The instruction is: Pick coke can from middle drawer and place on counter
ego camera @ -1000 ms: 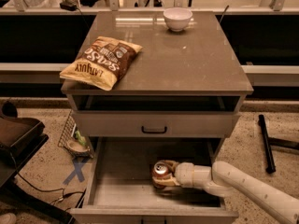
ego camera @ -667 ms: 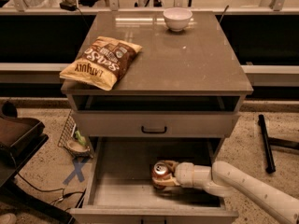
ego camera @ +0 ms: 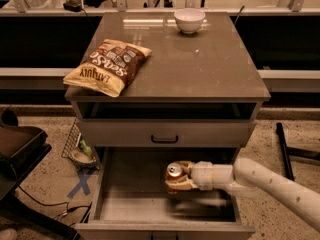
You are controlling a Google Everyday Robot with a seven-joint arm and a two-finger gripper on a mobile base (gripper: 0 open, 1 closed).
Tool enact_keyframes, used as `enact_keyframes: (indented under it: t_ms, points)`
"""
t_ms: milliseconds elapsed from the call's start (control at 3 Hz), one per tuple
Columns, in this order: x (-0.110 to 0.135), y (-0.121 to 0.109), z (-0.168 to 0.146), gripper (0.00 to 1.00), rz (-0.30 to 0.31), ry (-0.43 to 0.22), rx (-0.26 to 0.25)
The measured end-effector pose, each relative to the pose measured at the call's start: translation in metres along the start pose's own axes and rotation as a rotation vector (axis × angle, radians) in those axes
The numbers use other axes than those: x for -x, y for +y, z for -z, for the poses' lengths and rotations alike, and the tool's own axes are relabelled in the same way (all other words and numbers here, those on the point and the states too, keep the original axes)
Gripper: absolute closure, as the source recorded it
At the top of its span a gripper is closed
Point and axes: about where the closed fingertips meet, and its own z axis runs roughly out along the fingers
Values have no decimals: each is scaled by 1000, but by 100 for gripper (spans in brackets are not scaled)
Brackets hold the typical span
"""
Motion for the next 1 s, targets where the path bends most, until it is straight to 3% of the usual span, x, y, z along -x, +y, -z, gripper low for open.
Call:
enact_keyframes:
  t_ms: [333,667,1000]
  points:
    - [80,-4,49,100,-51,9,-11]
    - [161,-7,96,100,-76,51,-56]
    - [225,-7,130,100,-64,73,-113]
